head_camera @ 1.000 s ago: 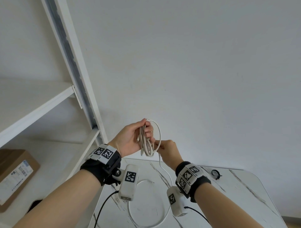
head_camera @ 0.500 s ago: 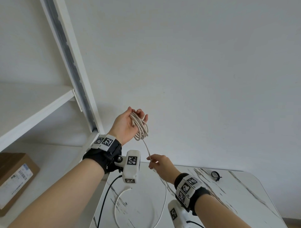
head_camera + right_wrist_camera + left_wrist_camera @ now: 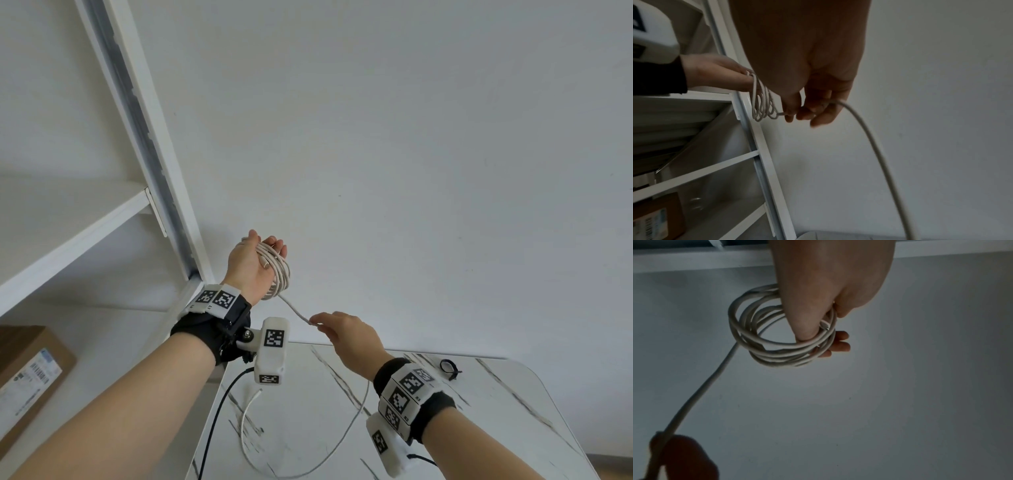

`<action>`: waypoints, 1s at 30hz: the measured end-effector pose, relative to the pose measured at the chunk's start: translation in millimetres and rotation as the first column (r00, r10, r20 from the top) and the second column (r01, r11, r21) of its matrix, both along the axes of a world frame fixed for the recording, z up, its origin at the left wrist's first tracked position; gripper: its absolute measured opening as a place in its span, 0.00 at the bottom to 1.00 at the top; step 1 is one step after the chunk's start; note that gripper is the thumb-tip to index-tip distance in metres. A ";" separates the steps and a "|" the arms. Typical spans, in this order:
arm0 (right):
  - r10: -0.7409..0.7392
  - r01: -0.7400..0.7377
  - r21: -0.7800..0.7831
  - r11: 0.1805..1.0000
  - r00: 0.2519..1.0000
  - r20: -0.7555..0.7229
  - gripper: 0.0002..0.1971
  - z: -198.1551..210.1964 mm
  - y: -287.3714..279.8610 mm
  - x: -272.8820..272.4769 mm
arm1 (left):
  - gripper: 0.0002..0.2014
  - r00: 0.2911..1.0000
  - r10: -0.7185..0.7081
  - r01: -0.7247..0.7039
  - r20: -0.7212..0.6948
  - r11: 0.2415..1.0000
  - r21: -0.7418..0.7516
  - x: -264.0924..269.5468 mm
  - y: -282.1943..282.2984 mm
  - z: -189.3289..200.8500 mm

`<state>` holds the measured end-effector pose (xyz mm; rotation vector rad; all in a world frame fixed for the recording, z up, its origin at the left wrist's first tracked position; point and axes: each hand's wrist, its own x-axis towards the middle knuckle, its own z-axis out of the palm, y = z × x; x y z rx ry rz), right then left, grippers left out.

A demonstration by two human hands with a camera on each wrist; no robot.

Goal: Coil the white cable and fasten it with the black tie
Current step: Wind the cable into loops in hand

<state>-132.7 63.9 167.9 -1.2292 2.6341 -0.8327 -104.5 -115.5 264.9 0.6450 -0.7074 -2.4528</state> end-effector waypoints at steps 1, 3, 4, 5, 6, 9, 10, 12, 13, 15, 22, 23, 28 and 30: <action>0.028 -0.028 -0.006 1.000 0.999 -0.036 0.14 4.4 0.3 -0.4 | 0.15 1.000 0.001 -0.001 0.022 1.000 -0.027 -0.2 1.2 -1.2; 0.104 -0.106 -0.015 0.994 0.989 -0.101 0.14 14.5 0.0 -1.5 | 0.14 0.997 -0.023 0.031 0.073 0.993 -0.113 0.6 4.7 -5.2; 0.138 -0.141 -0.014 0.990 0.982 -0.131 0.14 19.9 -0.6 -2.9 | 0.14 0.994 -0.043 0.059 0.103 0.985 -0.163 1.2 7.4 -7.4; 0.166 -0.170 -0.009 0.985 0.973 -0.158 0.15 25.3 -1.6 -4.2 | 0.14 0.989 -0.064 0.092 0.134 0.973 -0.211 2.1 10.4 -9.8; 0.189 -0.192 -0.003 0.981 0.965 -0.184 0.14 29.9 -3.0 -5.8 | 0.15 0.984 -0.082 0.121 0.159 0.959 -0.255 3.0 13.3 -11.7; 0.232 -0.239 -0.002 0.971 0.943 -0.238 0.13 42.6 -6.2 -6.7 | 0.18 0.974 -0.109 0.174 0.197 0.920 -0.352 5.3 17.9 -16.5; 0.244 -0.254 -0.007 0.967 0.939 -0.242 0.13 45.7 -6.8 -6.7 | 0.19 0.969 -0.128 0.202 0.213 0.905 -0.374 6.3 18.2 -18.0; 0.257 -0.269 -0.026 0.963 0.940 -0.223 0.13 52.0 -7.7 -4.4 | 0.19 0.947 -0.186 0.286 0.262 0.859 -0.424 9.6 19.3 -20.3; 0.259 -0.272 -0.038 0.962 0.944 -0.203 0.13 55.0 -7.8 -3.1 | 0.18 0.930 -0.216 0.337 0.296 0.825 -0.455 10.9 20.6 -20.9; 0.272 -0.283 -0.052 0.958 0.949 -0.157 0.14 61.1 -8.0 -0.9 | 0.15 0.895 -0.247 0.421 0.372 0.745 -0.517 14.0 23.6 -21.7; 0.216 -0.216 -0.044 0.975 0.976 -0.001 0.10 79.4 -6.0 -9.5 | 0.13 0.683 -0.478 0.725 0.552 0.533 -0.436 24.7 25.5 -32.4; 0.229 -0.228 -0.030 0.973 0.973 0.011 0.10 80.8 -5.3 -11.1 | 0.13 0.658 -0.478 0.746 0.582 0.520 -0.416 26.2 26.6 -32.9; 0.210 -0.210 0.019 0.978 0.975 -0.074 0.10 87.6 0.1 -22.0 | 0.15 0.532 -0.525 0.836 0.665 0.450 -0.314 30.7 24.4 -35.1; 0.186 -0.186 0.010 0.982 0.974 -0.128 0.09 86.7 2.2 -27.4 | 0.17 0.482 -0.558 0.864 0.675 0.429 -0.263 32.9 23.8 -34.9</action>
